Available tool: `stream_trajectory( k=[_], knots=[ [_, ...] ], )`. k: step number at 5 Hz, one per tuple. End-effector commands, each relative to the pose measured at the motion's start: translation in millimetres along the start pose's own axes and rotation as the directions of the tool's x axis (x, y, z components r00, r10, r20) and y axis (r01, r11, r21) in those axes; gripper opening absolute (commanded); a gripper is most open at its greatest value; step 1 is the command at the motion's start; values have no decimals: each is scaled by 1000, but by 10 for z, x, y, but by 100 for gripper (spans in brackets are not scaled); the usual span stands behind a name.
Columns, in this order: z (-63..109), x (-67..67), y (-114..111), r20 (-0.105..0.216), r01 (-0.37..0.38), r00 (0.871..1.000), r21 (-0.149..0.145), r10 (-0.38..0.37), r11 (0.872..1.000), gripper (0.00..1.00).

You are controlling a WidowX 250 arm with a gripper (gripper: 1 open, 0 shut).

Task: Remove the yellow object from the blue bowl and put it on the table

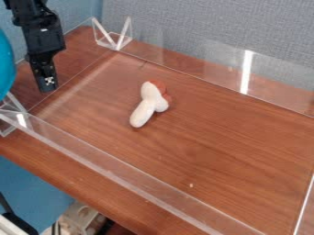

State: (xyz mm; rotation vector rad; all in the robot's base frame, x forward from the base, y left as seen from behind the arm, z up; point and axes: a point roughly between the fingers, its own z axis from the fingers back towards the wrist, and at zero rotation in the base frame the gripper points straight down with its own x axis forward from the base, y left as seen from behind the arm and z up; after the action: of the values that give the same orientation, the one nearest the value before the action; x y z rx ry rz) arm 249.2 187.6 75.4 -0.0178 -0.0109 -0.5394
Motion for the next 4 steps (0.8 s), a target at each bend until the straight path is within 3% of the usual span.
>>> stream_trajectory(
  k=[1, 2, 4],
  knots=[
    [242, 69, 100, 21, -23, 1000, 37, 22, 999, 100],
    [299, 92, 112, 20, -51, 999, 27, 51, 998, 100],
    [424, 232, -2, 28, -21, 999, 7, 21, 1000, 100]
  ],
)
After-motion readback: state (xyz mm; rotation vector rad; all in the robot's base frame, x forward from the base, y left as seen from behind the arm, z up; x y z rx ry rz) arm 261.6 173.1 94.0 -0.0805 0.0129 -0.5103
